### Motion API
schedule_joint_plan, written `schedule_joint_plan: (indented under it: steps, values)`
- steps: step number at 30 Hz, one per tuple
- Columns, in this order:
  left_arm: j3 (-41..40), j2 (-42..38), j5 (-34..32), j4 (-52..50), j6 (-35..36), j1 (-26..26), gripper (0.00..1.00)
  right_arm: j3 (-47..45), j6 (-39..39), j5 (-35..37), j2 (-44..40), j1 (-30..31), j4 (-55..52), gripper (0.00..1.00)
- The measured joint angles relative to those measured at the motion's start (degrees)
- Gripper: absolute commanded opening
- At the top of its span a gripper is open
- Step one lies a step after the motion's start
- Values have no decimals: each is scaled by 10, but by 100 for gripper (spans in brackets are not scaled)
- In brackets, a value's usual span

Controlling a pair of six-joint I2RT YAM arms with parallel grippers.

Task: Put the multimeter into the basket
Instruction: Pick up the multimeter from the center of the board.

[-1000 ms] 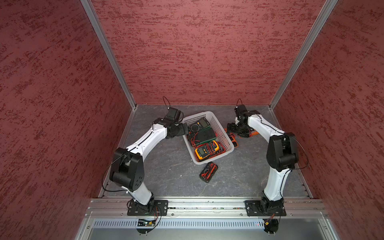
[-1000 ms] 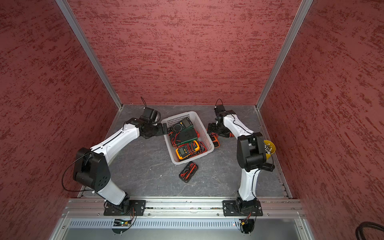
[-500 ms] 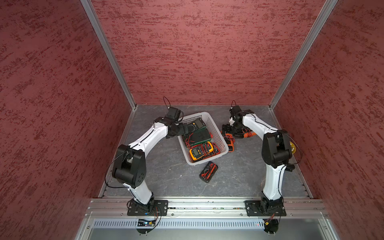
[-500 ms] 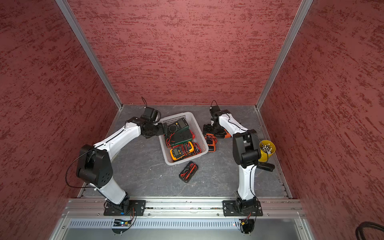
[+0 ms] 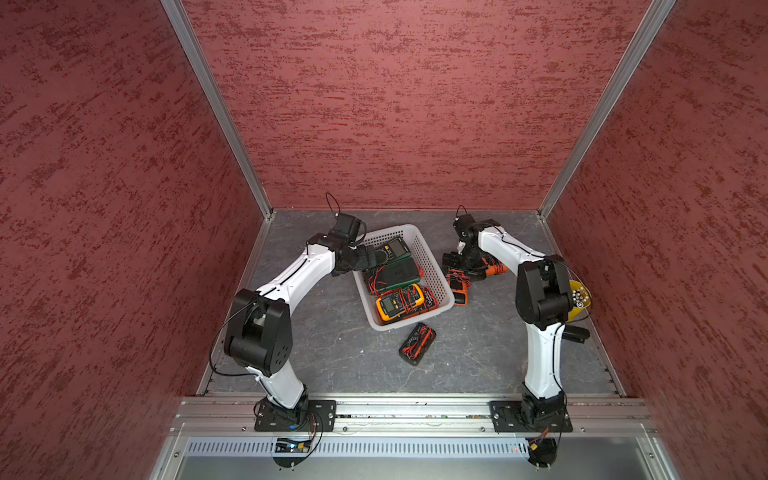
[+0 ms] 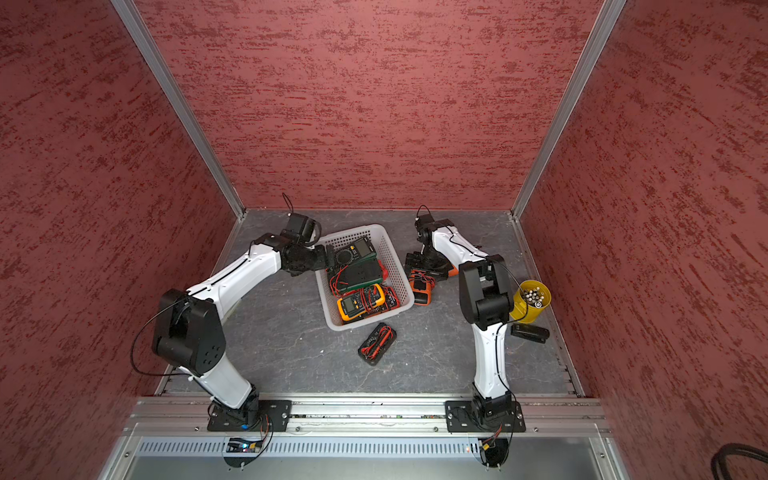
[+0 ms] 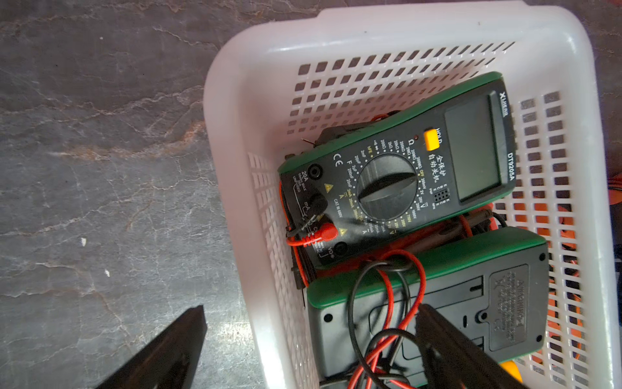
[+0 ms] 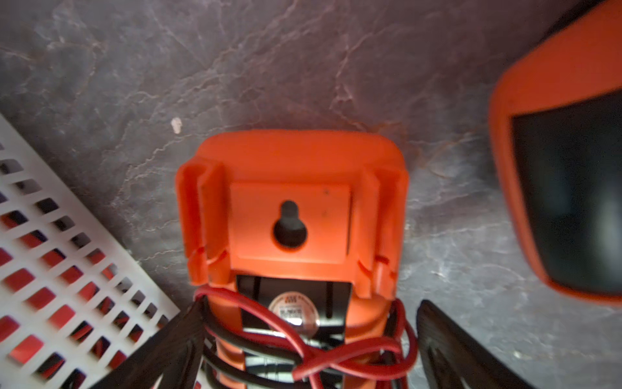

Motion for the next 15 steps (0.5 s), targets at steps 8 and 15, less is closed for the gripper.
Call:
schedule_joint_plan:
  steps: [8, 15]
  values:
    - [1, 0, 0, 0, 0, 8, 100, 0, -3, 0, 0, -3, -7, 99]
    - [11, 0, 0, 0, 6, 15, 100, -1, 17, -6, 2, -3, -1, 99]
